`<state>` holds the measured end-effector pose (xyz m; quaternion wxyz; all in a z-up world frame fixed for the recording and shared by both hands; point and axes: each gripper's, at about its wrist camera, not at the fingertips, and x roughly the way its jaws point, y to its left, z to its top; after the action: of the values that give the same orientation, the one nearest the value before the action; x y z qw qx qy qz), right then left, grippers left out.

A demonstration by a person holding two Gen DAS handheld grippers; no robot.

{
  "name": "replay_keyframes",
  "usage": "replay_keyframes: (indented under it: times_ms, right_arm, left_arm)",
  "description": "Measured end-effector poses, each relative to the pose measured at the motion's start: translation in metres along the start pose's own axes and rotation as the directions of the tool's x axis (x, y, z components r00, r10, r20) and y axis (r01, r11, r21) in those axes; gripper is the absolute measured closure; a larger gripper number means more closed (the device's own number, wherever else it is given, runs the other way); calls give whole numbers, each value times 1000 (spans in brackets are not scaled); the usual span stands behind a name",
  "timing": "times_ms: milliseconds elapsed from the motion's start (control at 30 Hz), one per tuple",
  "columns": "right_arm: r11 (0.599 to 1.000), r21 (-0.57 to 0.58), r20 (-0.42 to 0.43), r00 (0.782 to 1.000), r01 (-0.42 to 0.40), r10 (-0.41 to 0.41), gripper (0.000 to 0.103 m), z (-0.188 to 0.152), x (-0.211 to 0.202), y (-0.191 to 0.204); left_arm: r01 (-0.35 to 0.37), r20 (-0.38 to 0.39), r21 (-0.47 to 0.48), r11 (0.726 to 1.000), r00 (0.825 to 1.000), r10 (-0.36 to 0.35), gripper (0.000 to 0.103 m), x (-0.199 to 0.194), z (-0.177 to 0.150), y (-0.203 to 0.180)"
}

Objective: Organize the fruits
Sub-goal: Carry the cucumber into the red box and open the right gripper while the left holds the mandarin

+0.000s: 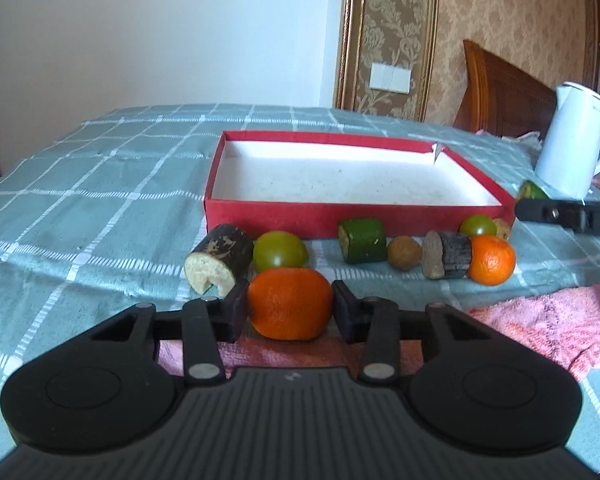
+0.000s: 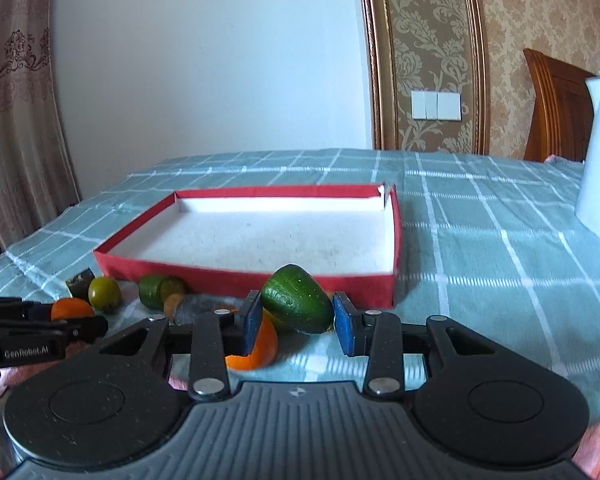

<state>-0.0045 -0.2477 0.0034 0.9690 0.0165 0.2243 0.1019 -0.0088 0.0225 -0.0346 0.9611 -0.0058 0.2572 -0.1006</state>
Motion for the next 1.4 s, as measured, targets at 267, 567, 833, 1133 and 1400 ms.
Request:
replay_keyframes:
  times_ms: [267,567,833,1133,1400]
  right_arm:
    - [998,-31,14,999,46,-45,66,34,32,-5]
    - [994,-81,-85,993,78,-85,65,57,100,-9]
    - [995,-61,-187,978,82,-92,65,57,140,-18]
    - [994,-68,-219,970,91,-104,65,53,149,-20]
    - [997,-8,-155,985,73,-73,28,55,124,-31]
  left_arm:
    - [7,48,48,999,999,-10,63,2,-8,-2]
    - [58,32,4,998,998,-58,63,4,-8,7]
    - [55,31,15,998,998,-55,63,4,-8,5]
    - [40,29,41,998,999,-41,63,6,-9,1]
    - [33,29,60,998,999,-34,63,7,-9,-2]
